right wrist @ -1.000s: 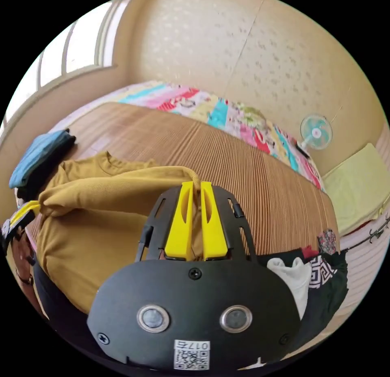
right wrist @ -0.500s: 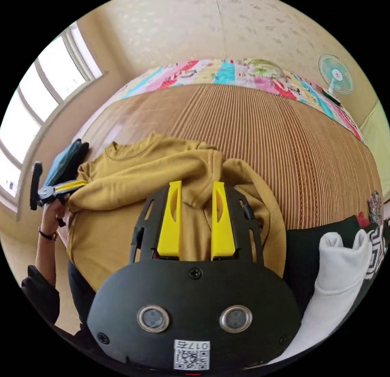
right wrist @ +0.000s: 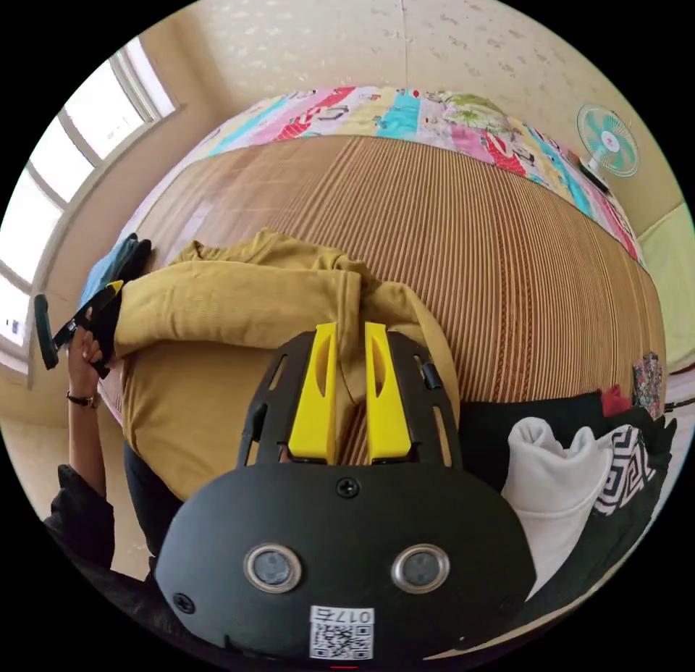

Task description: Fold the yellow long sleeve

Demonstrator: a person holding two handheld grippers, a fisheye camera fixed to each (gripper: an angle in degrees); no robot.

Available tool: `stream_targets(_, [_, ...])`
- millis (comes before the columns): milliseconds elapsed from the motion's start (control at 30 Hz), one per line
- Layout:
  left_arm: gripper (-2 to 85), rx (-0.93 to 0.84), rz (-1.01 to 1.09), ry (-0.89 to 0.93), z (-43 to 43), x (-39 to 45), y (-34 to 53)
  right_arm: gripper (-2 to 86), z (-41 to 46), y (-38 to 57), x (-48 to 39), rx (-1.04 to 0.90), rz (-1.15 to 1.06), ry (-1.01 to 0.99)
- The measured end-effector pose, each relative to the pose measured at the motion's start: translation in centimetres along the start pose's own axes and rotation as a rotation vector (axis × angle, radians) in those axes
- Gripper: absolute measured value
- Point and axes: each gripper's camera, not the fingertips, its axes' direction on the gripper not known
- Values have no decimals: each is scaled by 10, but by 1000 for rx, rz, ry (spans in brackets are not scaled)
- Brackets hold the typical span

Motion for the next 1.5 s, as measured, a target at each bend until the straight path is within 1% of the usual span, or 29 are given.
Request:
stream_targets(33, [81,17,-1,16,-3,0,5,71,2,5,2,10,1,-9])
stream_targets(133, [93,104,69,79,-26,10,36,77,-21,44,4,215,-15,-83])
stream_targets(167, [87,100,129,78,-27,19,48,77,-28,57,4,306,-33,-123])
stream_targets(200, [73,27,174,32,-17,26,57,77,-27,65,4,337,-55,-147])
stream_targets(233, [63,-37,183,-14,-8,28,59,77,-24,65,4,313,-54,-145])
stream_targets(267, [51,-159,174,-124,11,25,65,76,-13,63,7,210,-28,-122])
stream_targets(300, [47,-132,145,-130,9,16,72,77,-11,66,10,141,-8,-110])
stream_targets(333, [47,-100,107,-119,1,10,75,77,-16,73,11,149,-14,-121])
stream_targets(400, [60,-26,6,-117,-30,-2,85,80,-61,118,18,292,-51,-170])
stream_targets(433, [65,-10,8,-108,-37,0,88,83,-72,130,20,313,-51,-160])
stream_targets(500, [75,38,71,12,-58,17,108,96,-103,178,29,326,-23,-54])
stream_targets(567, [79,32,126,102,-61,37,128,105,-111,211,39,296,17,4])
stream_targets(633, [82,-13,168,157,-53,57,151,111,-102,238,49,202,71,16])
stream_targets(700, [88,-57,162,194,-36,76,187,119,-77,269,55,67,121,-19])
stream_targets(767, [90,-59,132,227,-23,83,214,118,-59,286,51,15,124,21])
stream_targets(800, [93,18,135,221,-23,86,232,108,-45,292,48,-8,116,100])
stream_targets(833, [94,74,155,204,-25,88,240,103,-38,293,48,-31,114,136])
stream_targets(867, [90,122,201,149,-27,92,249,72,-32,293,50,-82,102,148])
stream_targets(900, [79,103,231,113,-25,95,247,53,-44,295,49,-60,62,95])
stream_targets(967, [79,57,260,132,-23,95,239,44,-82,297,52,52,47,52])
stream_targets(1033, [84,56,254,174,-22,89,238,39,-130,295,60,180,62,75])
stream_targets(1100, [76,102,231,196,-21,80,245,35,-192,289,73,359,87,166])
stream_targets(1167, [70,115,215,206,-20,77,247,33,-224,270,83,437,84,218])
stream_targets(1233, [72,113,217,210,-19,78,245,33,-246,237,85,457,47,124])
stream_targets(1300, [81,109,238,189,-18,84,244,36,-261,179,52,485,-151,-111])
stream_targets(1367, [84,112,251,171,-18,87,245,41,-256,128,4,478,-301,-198])
stream_targets(1433, [86,112,250,174,-18,86,246,50,-237,76,-60,398,-517,-325])
stream_targets(1467, [87,110,243,187,-19,84,245,61,-216,43,-100,321,-660,-467])
stream_targets(1500, [88,106,237,203,-19,81,245,76,-192,12,-127,246,-707,-586])
